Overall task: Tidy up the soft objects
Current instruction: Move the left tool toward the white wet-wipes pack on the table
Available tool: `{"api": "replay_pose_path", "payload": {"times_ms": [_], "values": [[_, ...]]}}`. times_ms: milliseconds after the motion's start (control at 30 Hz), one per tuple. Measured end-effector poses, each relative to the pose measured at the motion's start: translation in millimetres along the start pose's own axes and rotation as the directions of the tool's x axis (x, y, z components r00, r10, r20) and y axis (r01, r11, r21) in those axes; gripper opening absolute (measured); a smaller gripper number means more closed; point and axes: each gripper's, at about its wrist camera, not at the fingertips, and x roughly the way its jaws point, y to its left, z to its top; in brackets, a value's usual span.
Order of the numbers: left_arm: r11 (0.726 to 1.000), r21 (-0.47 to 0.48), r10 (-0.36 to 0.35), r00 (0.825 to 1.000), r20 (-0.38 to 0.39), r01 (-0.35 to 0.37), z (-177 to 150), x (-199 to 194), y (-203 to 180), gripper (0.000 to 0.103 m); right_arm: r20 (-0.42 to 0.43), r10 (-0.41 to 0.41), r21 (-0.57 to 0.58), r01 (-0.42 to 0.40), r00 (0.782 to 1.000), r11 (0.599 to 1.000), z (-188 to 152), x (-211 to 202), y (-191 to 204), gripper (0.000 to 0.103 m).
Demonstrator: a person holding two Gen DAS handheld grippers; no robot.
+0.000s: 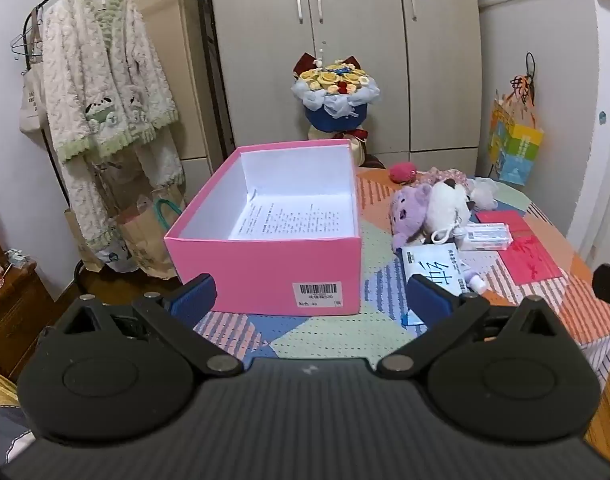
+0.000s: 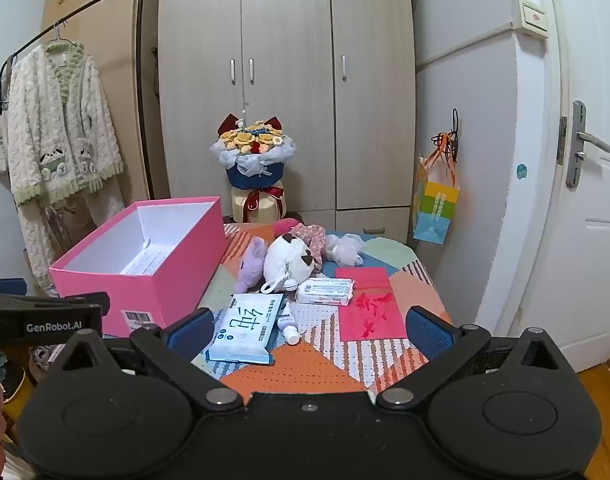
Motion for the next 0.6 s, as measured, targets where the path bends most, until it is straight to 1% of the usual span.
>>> {"api": "replay_pose_path", "payload": {"times_ms": [67,100,133,167,233,367,600], "values": [[1.0,0.0,-0.003,1.0,0.006,0.003,0,-2,1,0.103,-0.003,0.0,0.002,0.0,1.0,1.0,1,-1,0,0.103],[1.0,0.004,-0.02,1.0,-0.017,0.02,2,4,-1,0.103,-0.002,0.0,0.003,0.0,1.0,1.0,1,-1,0,0.103],[1.0,0.001,-0.023,1.0,-0.016,0.023,2,4,-1,0.103,-0.001,0.001,0.004,-0.001,1.0,1.0,1,-1,1,0.103],[0.999,0.017,-0.034,0.999,-0.016,0.034,1,2,-4,0.103,0.0,0.003,0.005,-0.003,1.0,1.0,1,-1,1,0.103],[0.999,-0.001,-0.039,0.999,-0.008,0.039,-1,-2,-3,0.103,-0.002,0.004,0.007,-0.004,1.0,1.0,2,-2,1,0.103],[0.997,-0.036,-0.069,0.997,-0.023,0.069,0,-3,2,0.103,0.0,0.003,0.014,-0.003,1.0,1.0,-6,3,-3,0.103],[0.995,-0.054,-0.091,0.995,-0.043,0.088,-5,-3,6,0.103,-0.019,0.004,0.037,-0.003,1.0,0.999,-4,2,-4,0.103]]}}
